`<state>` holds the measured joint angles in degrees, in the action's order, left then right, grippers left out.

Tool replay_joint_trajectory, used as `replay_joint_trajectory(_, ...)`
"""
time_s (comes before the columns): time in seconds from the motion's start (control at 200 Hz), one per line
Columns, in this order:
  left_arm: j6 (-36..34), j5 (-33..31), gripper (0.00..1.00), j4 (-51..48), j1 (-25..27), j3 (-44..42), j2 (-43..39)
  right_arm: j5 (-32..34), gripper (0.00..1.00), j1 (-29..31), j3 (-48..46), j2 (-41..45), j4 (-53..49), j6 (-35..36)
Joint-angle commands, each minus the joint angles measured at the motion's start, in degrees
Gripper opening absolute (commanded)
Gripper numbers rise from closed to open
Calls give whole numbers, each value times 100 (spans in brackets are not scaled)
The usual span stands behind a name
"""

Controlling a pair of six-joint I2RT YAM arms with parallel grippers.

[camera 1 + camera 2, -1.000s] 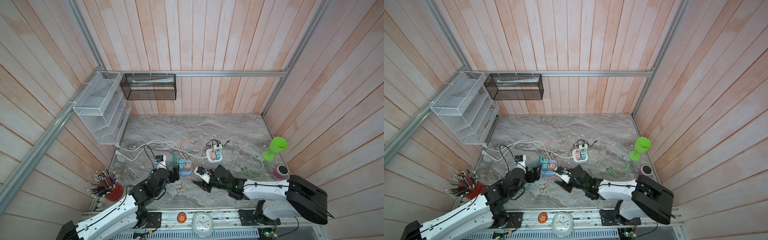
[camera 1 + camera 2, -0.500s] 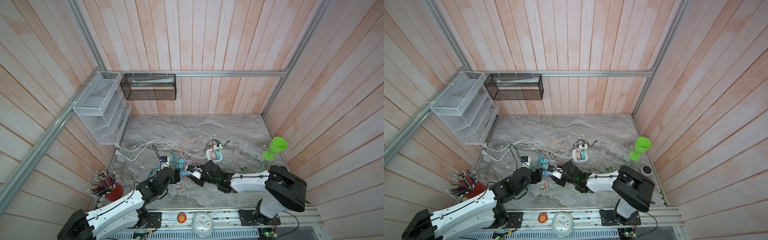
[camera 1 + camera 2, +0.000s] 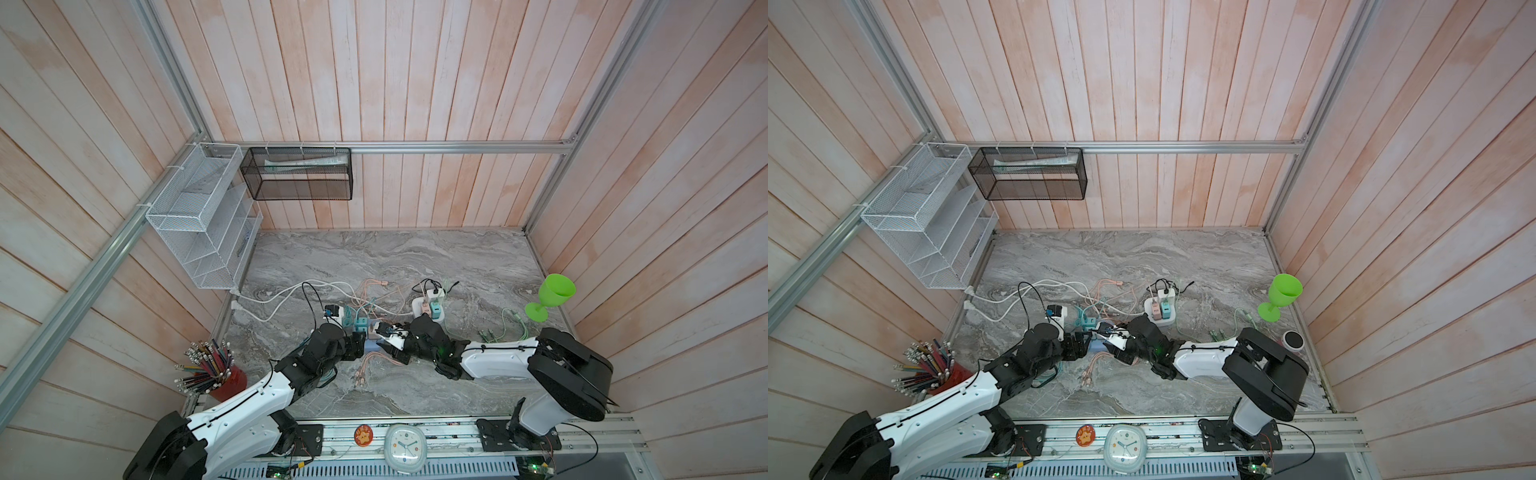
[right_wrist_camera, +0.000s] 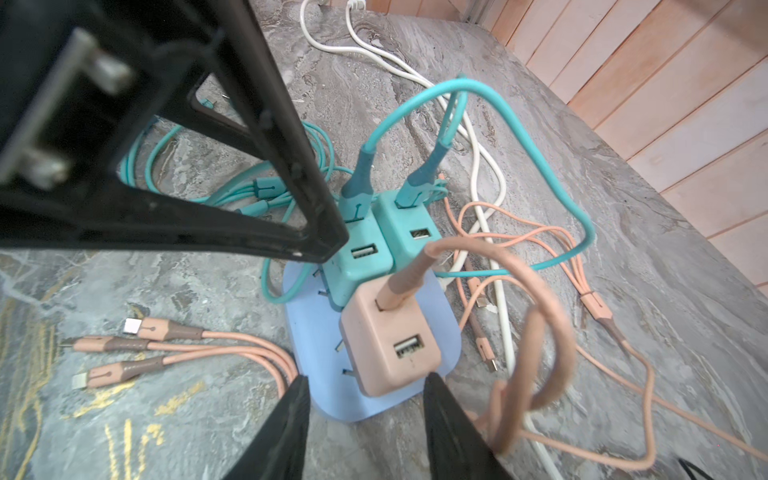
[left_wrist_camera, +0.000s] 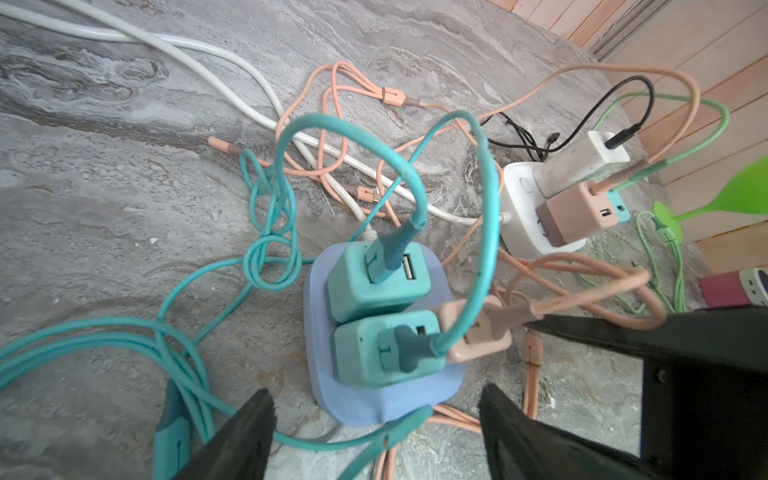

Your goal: Pull the plug off the socket

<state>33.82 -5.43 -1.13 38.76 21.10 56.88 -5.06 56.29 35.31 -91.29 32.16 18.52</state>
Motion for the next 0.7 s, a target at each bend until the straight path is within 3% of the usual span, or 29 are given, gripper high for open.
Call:
replay_joint_trajectory(0.0, -254, 412, 74, 276, -62, 173, 183, -142, 48, -63, 142, -95, 121, 114)
replay_joint_trajectory(0.16, -456, 342, 66, 187, -112, 341, 517, -264, 52, -183, 241, -252, 223, 158)
replay_joint_trajectory(0.695, -537, 802, 52, 574, -545, 190, 694, -999, 49, -415, 703, -648, 37, 474)
